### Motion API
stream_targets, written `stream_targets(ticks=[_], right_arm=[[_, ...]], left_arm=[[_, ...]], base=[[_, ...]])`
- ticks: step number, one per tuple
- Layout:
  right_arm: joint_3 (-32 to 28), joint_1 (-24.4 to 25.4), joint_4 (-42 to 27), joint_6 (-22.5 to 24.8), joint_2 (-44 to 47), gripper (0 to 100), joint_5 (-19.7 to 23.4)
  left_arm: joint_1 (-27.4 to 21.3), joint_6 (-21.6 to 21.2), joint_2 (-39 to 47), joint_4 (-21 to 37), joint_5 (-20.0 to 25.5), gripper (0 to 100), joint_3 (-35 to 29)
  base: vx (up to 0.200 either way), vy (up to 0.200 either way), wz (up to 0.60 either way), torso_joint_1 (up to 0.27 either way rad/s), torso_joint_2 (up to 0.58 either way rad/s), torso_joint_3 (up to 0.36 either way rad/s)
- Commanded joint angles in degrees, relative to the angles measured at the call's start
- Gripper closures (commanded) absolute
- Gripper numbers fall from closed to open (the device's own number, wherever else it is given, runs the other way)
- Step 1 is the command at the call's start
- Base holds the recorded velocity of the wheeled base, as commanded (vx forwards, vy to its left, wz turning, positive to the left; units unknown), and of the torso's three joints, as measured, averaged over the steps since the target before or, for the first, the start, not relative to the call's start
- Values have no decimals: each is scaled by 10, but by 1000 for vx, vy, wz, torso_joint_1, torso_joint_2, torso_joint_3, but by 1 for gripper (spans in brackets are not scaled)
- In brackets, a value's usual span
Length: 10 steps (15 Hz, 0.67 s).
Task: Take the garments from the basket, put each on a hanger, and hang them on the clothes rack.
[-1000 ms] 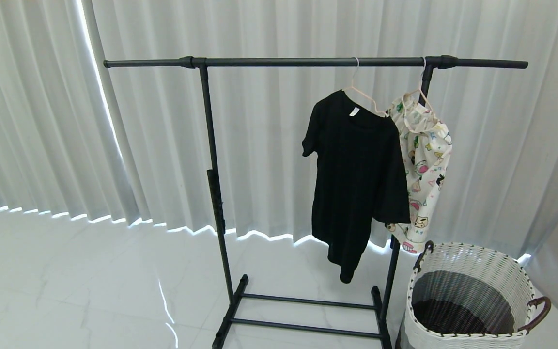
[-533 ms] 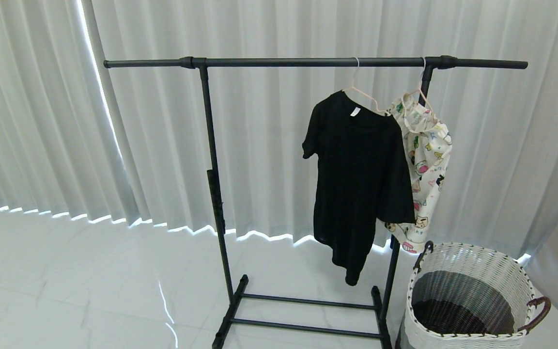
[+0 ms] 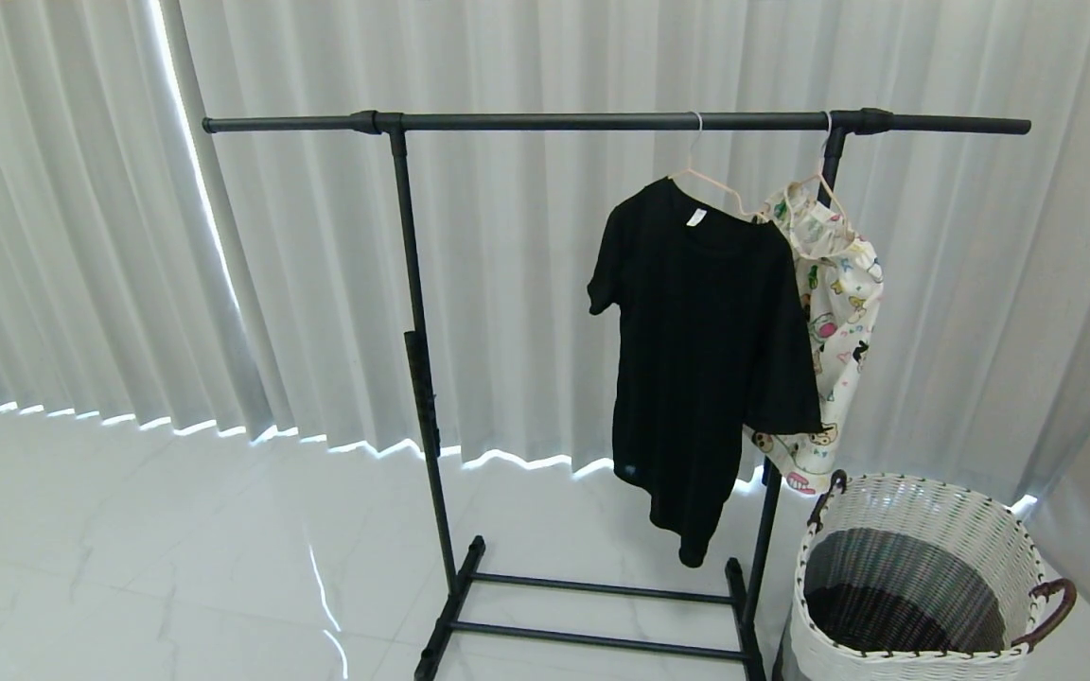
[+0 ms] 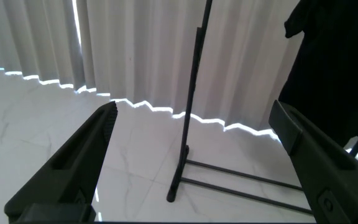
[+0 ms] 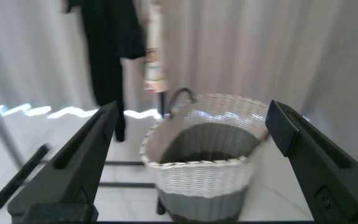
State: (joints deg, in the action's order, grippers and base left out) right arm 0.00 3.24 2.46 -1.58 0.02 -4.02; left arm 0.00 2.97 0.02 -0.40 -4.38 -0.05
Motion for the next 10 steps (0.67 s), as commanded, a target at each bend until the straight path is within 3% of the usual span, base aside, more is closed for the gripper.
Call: stream_targets(ticks=[1,2,3,4,6,10], right_arm=[[0,0,-4,16,0,0,52],[0,0,-11,25,0,0,91],[0,0,-16,27,0,0,104],[0,0,-16,24,0,0,102],[0,0,-26,6,0,0,28],[0,1,-26,-56,0,0,31]], left_arm=[[0,0,0,0,0,0,0],[0,0,0,0,0,0,0],[0,0,0,0,0,0,0],[0,0,0,0,0,0,0],[0,0,0,0,0,0,0],[0,0,0,0,0,0,0]], base=[[0,0,0,0,0,0],[0,0,0,0,0,0],[0,0,0,0,0,0],[0,0,0,0,0,0],[0,0,0,0,0,0],[0,0,0,0,0,0]])
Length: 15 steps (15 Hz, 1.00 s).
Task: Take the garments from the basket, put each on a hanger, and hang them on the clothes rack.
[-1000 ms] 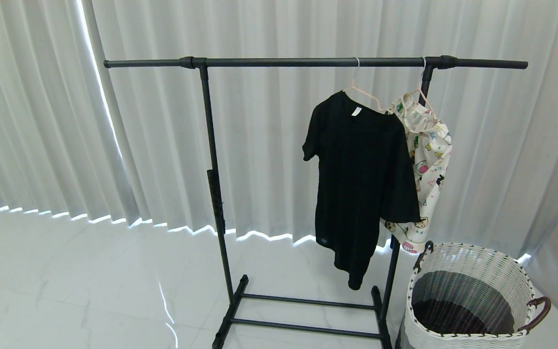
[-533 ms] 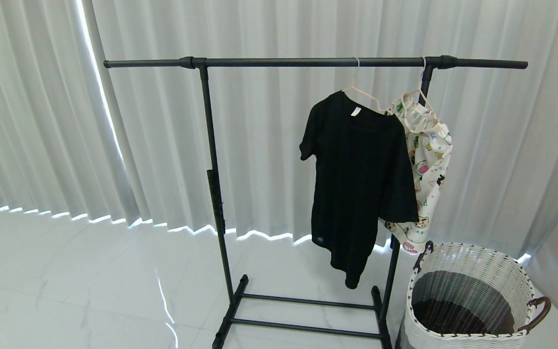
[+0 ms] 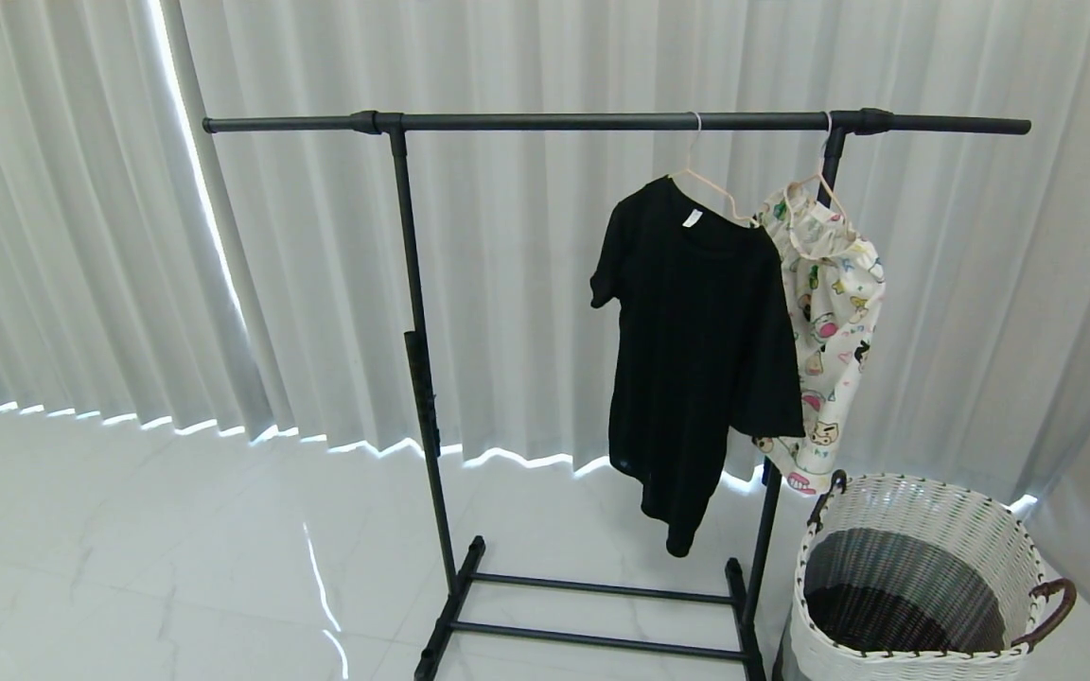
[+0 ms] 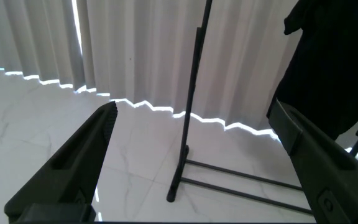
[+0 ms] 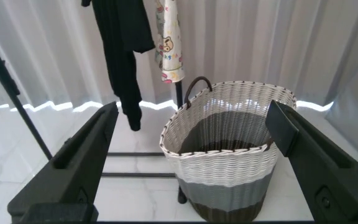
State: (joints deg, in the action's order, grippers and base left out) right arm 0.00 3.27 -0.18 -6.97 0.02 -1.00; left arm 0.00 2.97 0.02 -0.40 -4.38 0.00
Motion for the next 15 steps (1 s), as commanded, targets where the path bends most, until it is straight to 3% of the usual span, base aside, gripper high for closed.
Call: stream_targets(ticks=[1,2,4,15], right_arm=[[0,1,0,6,0,0,0],[0,1,-2,22,0,0,1],[0,0,-1,6,0,0,1],[0,0,-1,6,0,0,1]], left_arm=[[0,0,0,0,0,0,0],[0,0,0,0,0,0,0],[0,0,0,1,0,0,0],[0,0,0,0,0,0,0]], base=[[0,0,0,0,0,0],[0,0,0,0,0,0],[0,0,0,0,0,0],[0,0,0,0,0,0]])
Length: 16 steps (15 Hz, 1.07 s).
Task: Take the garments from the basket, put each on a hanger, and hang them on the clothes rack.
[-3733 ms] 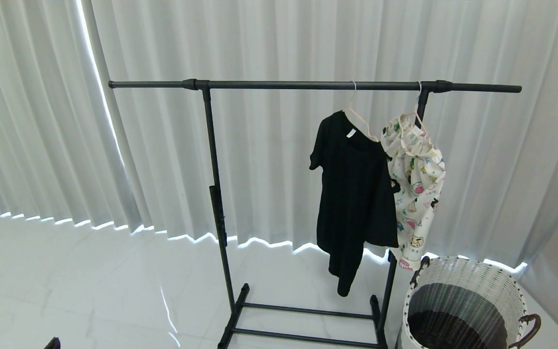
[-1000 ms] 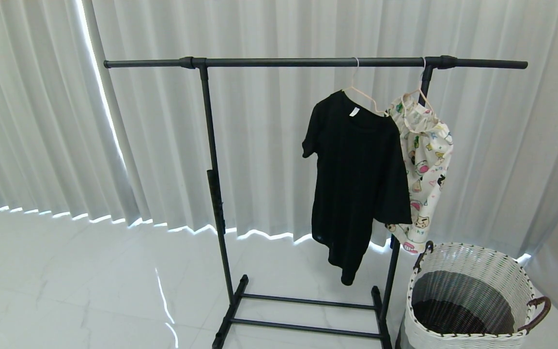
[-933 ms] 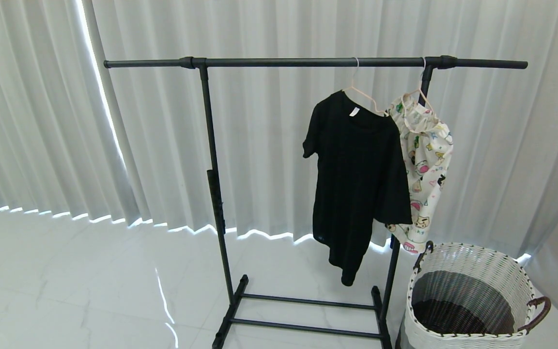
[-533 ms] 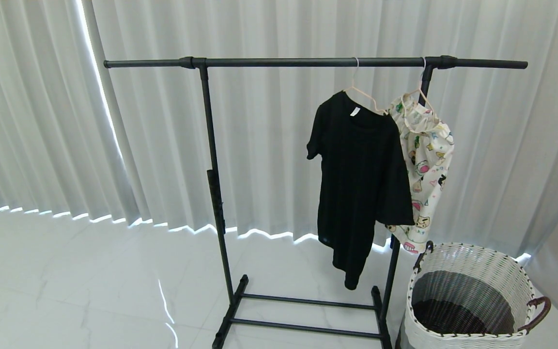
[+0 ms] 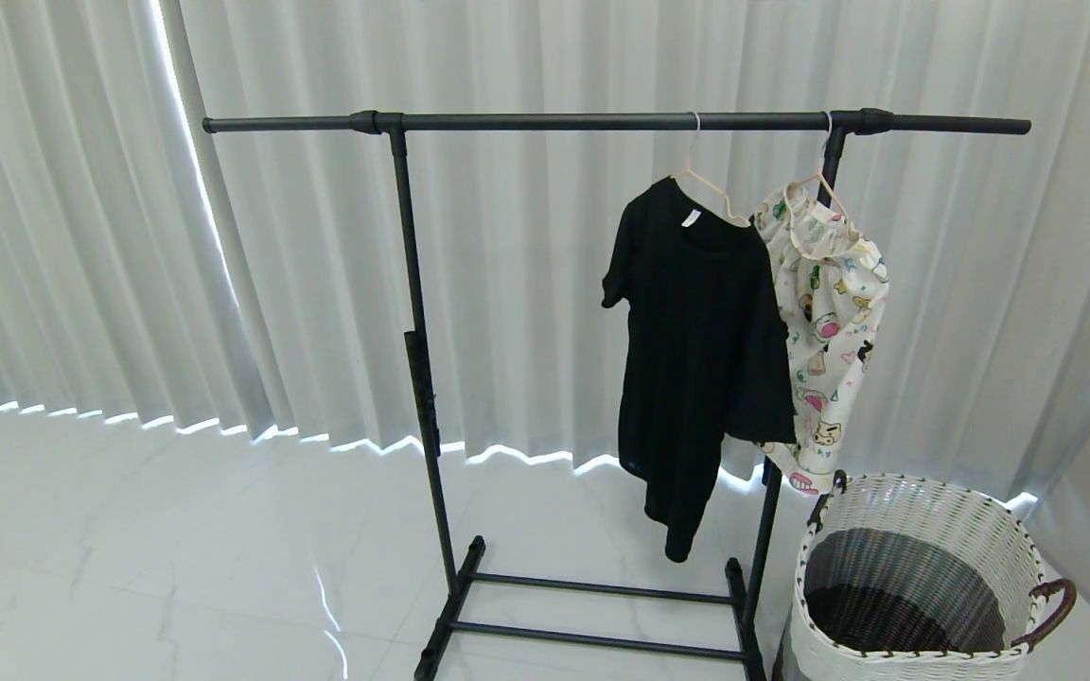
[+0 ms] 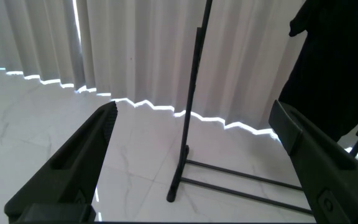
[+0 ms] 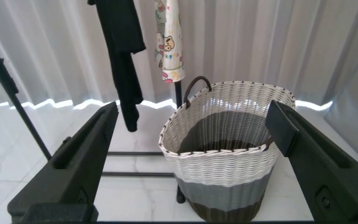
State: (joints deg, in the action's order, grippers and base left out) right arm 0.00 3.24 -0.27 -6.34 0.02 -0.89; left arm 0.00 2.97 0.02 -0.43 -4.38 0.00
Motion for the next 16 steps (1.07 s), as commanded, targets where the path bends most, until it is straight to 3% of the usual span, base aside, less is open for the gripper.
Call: stream_targets(ticks=[1,16], right_arm=[[0,0,0,0,0,0,0],[0,0,0,0,0,0,0]], left_arm=[[0,0,0,0,0,0,0],[0,0,0,0,0,0,0]], base=[[0,0,0,0,0,0],[0,0,0,0,0,0]])
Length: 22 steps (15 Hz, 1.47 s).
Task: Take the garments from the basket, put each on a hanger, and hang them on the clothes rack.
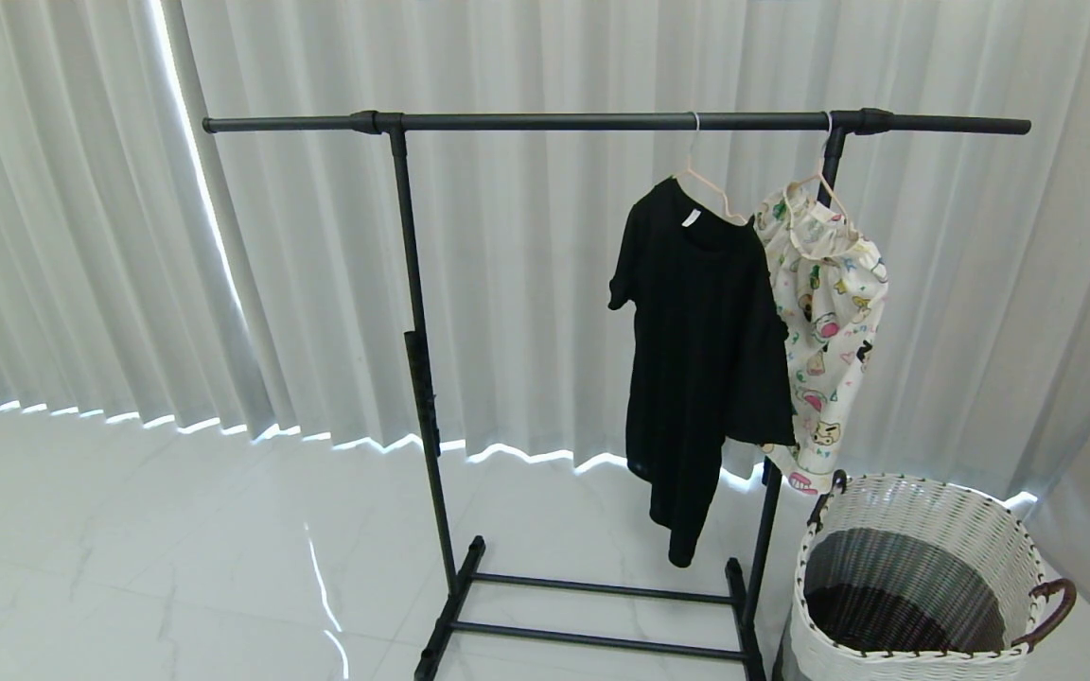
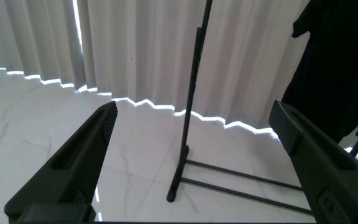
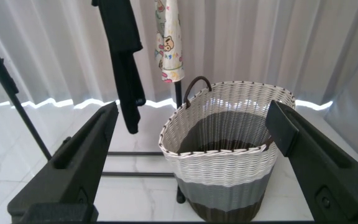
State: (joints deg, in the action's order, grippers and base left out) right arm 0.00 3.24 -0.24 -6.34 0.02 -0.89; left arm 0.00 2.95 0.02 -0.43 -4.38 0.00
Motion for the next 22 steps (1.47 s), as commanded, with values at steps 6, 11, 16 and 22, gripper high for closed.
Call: stream_targets(ticks=[6,11,16,22], right_arm=[[0,0,-1,0,0,0,0],[0,0,0,0,0,0,0],[0,0,0,0,0,0,0],[0,0,0,0,0,0,0]], left_arm=[[0,0,0,0,0,0,0],[0,0,0,0,0,0,0],[0,0,0,0,0,0,0],[0,0,0,0,0,0,0]], base=[[0,0,0,0,0,0],[0,0,0,0,0,0],[0,0,0,0,0,0],[0,0,0,0,0,0]])
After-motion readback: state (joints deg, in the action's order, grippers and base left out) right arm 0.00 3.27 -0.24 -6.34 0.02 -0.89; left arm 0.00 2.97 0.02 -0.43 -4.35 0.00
